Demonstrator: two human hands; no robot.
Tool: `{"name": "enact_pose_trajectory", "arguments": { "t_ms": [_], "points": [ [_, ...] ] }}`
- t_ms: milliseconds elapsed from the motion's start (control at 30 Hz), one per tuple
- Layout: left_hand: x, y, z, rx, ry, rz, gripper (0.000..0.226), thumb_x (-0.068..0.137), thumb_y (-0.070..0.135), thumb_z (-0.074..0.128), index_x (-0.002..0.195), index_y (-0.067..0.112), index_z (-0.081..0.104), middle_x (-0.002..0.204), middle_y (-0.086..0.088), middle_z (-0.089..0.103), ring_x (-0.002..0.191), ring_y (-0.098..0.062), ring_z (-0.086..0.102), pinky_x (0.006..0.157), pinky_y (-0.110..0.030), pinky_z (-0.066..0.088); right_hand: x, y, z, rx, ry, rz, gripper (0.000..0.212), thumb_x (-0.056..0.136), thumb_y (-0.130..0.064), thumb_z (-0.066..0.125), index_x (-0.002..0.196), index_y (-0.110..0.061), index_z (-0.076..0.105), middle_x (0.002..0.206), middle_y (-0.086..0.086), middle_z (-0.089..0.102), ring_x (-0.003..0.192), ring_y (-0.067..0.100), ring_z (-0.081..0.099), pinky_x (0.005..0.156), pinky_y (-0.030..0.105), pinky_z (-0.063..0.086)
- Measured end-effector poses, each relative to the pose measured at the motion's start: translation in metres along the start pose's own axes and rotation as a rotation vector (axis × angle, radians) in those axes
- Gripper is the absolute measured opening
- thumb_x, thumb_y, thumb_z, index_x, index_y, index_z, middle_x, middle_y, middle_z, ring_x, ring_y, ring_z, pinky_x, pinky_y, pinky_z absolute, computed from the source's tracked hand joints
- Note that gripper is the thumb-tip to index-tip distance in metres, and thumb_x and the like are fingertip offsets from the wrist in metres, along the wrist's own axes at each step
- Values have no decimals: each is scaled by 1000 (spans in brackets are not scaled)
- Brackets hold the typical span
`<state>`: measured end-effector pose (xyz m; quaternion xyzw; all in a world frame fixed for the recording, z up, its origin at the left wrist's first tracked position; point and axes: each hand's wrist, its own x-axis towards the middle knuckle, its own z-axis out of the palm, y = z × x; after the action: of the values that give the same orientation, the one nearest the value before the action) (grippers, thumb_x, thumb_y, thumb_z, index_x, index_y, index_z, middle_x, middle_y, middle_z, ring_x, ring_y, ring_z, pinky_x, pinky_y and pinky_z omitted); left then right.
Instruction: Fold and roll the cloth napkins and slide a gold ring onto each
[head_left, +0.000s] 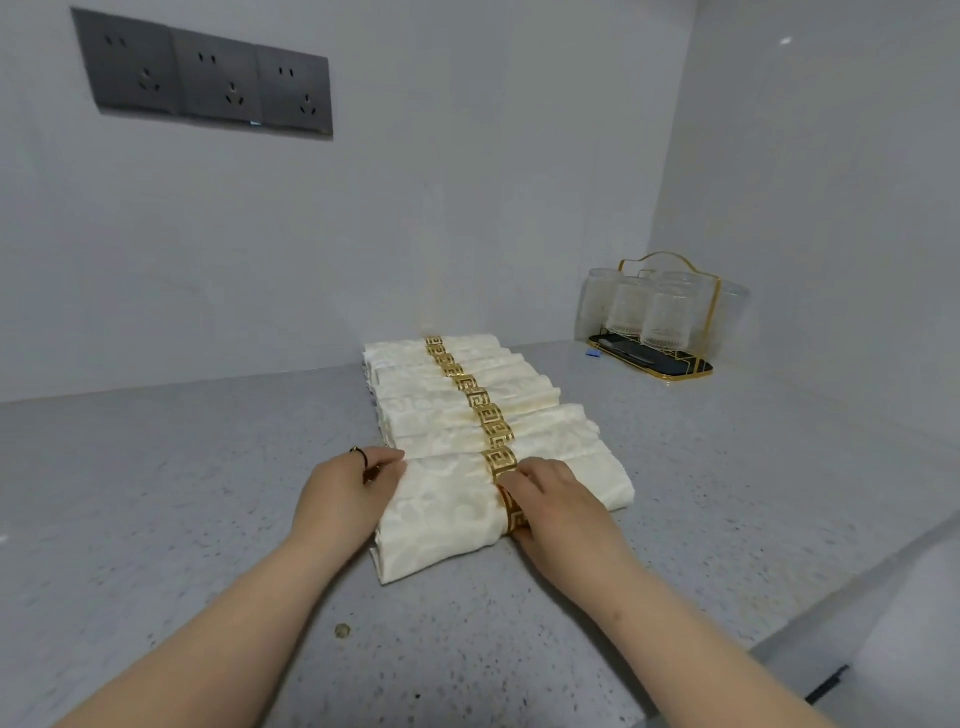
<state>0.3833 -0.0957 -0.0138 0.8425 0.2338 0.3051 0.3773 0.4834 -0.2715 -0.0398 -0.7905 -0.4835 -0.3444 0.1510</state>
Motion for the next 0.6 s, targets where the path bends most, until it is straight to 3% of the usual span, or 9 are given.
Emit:
{"name": "enact_pose_trajectory", "arguments": {
  "t_ms": [100,267,333,500,600],
  "points": [
    [1,-4,3,-31,4,10,24,91,16,54,112,11,66,116,-4,65,108,-18,58,93,-21,38,3,1,3,-13,-11,8,56,28,-11,89,79,-20,68,77,-4,65,64,13,64,41,17,46],
    [11,-3,11,-60,9,15,23,90,9,54,109,9,67,114,-6,66,93,-12,57,83,-14,36,0,3,1,13,-46,56,59,28,-11,89,81,-20,67,81,-4,65,67,12,65,43,15,46],
    [14,-2,15,-64,11,17,23,90,9,54,108,9,67,114,-6,66,96,-15,58,84,-13,36,-3,5,1,31,-57,92,63,28,-9,89,86,-19,66,85,-4,66,71,12,66,47,13,46],
    [17,-5,22,-80,-11,-10,23,90,10,54,110,10,67,117,-6,64,104,-19,59,87,-16,37,-7,9,9,130,-19,120,63,41,2,79,101,-12,62,97,5,66,84,23,67,67,21,51],
    [16,-6,21,-111,-17,-17,25,90,15,55,113,10,65,118,-5,63,102,-15,57,88,-17,36,-9,10,10,160,-23,145,66,48,-3,70,111,-16,52,102,4,65,89,23,65,83,23,41]
  ]
}}
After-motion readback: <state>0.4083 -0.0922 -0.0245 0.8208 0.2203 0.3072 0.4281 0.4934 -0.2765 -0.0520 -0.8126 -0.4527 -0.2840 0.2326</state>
